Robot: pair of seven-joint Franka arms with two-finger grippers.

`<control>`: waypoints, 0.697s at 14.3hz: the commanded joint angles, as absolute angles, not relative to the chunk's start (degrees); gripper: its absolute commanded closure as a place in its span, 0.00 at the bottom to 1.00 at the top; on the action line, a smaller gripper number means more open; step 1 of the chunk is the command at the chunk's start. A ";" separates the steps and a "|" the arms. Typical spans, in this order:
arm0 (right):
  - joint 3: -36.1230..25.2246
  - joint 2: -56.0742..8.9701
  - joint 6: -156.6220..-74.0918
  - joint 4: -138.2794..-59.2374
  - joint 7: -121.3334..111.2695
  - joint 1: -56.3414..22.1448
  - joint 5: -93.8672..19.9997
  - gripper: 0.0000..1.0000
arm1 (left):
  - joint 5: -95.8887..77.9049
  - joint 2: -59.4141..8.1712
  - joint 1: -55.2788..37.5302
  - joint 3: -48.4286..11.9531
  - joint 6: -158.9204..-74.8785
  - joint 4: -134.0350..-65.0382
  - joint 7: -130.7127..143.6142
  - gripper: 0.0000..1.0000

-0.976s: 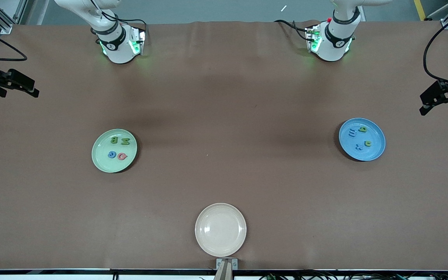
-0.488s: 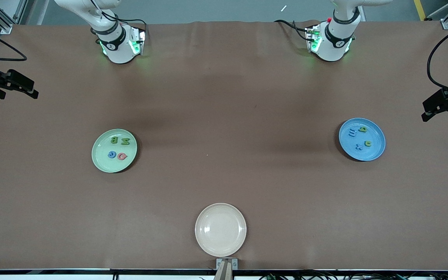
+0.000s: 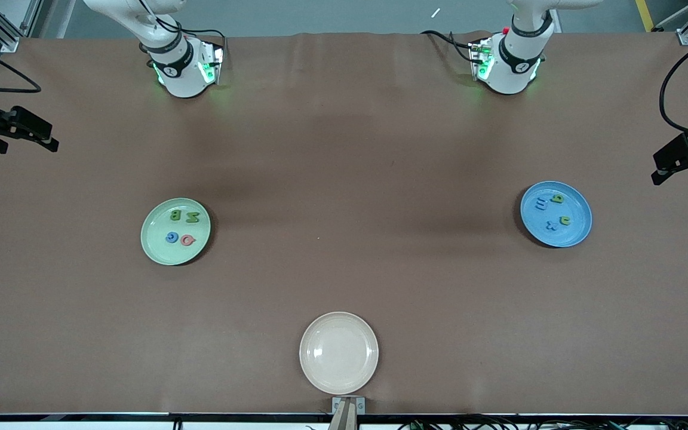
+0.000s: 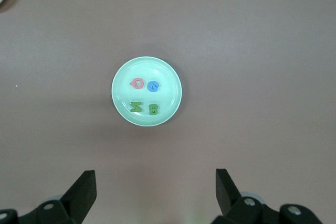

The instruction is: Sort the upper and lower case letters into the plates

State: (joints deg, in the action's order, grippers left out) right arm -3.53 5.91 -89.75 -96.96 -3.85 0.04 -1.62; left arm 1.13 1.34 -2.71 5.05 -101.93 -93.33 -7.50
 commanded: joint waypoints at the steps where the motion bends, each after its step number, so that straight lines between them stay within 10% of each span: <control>1: -3.34 8.00 -90.53 -99.14 -4.48 0.44 -1.67 0.00 | 0.18 2.55 -2.90 4.83 -100.37 -92.29 -7.73 0.00; 10: -3.43 8.00 -90.61 -99.14 -4.57 0.35 -1.58 0.00 | 0.18 2.90 -2.64 3.08 -94.66 -90.00 -0.89 0.00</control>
State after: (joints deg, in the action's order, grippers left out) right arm -3.60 5.91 -89.75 -97.01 -3.90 0.04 -1.61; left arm 1.01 2.79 -2.93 3.30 -96.01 -90.79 -2.21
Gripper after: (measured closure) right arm 0.000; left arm 0.000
